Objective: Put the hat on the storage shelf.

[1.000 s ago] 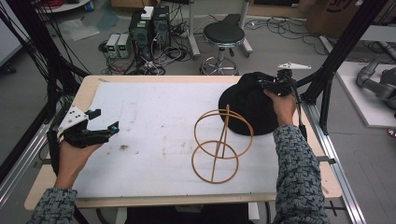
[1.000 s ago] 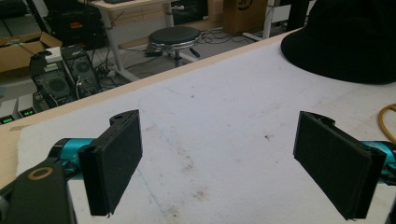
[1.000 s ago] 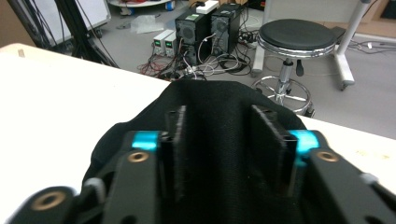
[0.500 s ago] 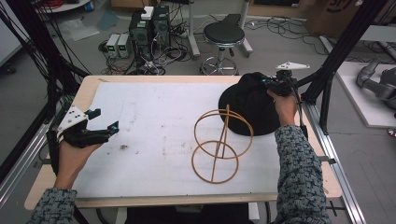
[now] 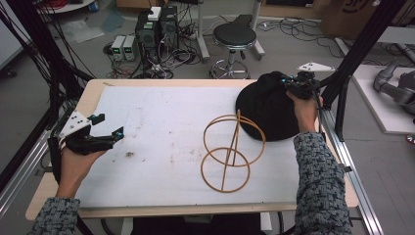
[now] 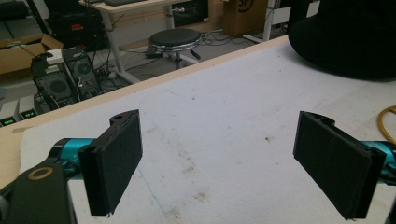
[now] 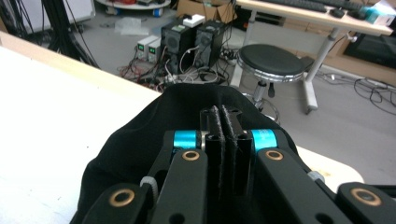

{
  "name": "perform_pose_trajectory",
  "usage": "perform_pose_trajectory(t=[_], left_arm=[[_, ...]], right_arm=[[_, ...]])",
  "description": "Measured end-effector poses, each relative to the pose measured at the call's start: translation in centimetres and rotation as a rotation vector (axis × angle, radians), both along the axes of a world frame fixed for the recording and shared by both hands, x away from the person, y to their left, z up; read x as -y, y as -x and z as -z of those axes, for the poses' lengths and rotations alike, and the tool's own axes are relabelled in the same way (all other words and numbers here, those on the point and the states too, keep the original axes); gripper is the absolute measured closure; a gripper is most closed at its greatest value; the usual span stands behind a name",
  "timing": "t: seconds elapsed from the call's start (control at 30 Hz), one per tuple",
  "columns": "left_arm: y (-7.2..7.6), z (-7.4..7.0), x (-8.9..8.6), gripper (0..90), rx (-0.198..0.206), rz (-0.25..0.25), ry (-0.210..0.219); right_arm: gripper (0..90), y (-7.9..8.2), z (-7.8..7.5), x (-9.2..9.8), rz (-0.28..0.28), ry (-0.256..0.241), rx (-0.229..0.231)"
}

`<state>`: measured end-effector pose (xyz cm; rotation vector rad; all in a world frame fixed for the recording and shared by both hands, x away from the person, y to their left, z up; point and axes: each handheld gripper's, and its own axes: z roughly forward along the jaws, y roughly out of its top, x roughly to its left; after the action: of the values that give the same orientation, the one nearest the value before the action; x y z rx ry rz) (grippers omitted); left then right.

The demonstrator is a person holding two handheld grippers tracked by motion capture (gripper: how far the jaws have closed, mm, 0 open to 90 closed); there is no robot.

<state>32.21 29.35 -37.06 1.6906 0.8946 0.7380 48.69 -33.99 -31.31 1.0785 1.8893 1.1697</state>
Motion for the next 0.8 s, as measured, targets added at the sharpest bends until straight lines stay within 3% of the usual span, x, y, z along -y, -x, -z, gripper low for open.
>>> perform_pose_trajectory(t=[0.37, 0.8], left_arm=[[-0.1, -0.1, 0.2, 16.0, 0.004, 0.005, 0.002], [0.0, -0.3, 0.2, 16.0, 0.008, 0.007, 0.005]], right_arm=[[88.8, 2.0, -2.7, 1.5, 0.019, -0.071, 0.065], [88.7, 4.8, -8.6, 1.5, -0.028, -0.114, 0.169]])
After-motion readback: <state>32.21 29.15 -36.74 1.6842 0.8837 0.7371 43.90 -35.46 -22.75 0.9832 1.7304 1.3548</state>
